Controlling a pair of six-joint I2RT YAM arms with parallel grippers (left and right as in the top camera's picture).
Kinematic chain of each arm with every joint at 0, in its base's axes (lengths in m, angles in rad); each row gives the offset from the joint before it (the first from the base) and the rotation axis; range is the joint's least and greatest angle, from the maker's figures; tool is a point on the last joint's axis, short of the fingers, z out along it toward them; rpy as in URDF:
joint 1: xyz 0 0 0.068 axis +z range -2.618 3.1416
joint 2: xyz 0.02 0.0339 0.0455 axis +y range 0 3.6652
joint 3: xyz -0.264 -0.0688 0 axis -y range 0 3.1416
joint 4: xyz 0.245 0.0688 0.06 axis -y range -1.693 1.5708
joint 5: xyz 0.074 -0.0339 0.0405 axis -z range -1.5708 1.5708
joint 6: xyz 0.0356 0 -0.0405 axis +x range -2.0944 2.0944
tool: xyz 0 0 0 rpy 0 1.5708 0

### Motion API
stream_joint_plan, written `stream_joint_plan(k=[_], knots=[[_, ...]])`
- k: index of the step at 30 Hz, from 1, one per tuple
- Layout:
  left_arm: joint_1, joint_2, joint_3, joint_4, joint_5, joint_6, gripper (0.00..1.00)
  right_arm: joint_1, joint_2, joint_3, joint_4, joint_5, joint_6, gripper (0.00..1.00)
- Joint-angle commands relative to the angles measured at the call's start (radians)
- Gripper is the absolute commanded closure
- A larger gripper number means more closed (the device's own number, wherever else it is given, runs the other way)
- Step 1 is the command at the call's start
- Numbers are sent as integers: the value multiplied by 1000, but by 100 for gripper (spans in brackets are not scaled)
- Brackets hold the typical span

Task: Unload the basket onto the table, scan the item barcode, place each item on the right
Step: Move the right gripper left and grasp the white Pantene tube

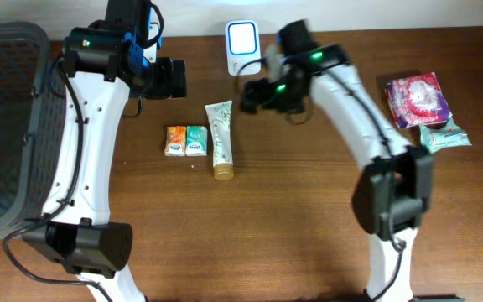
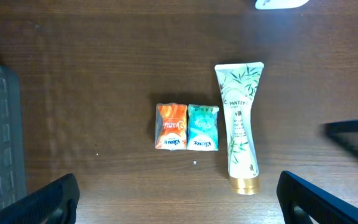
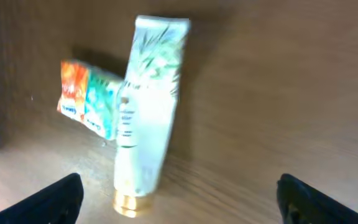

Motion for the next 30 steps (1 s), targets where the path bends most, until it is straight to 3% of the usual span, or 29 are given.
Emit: stream_joint_plan(k=[1,6,11,13,16,18,25,27,30], knots=[[5,-3,8,1,-7,2,1,52,69,-9,49,-7,99,16],[5,-3,8,1,-7,2,1,121,136,-10,119,-9,133,20],[5,-3,8,1,-7,2,1,151,193,-10,168,-5,184,36],[5,-3,8,1,-7,2,1,153,216,-10,163,2,183,54],[5,-3,8,1,-7,2,1,147,219,-9,100,166,184,67],[5,-3,8,1,-7,2,1,122,203,-8,6,276,184,87],[5,-3,8,1,-7,2,1,-16,81,-6,-226,451,183,73],[5,-3,8,1,-7,2,1,-49,43,-6,-245,434,171,61],[5,-3,8,1,-7,2,1,-50,29,-6,-238,342,18,44]])
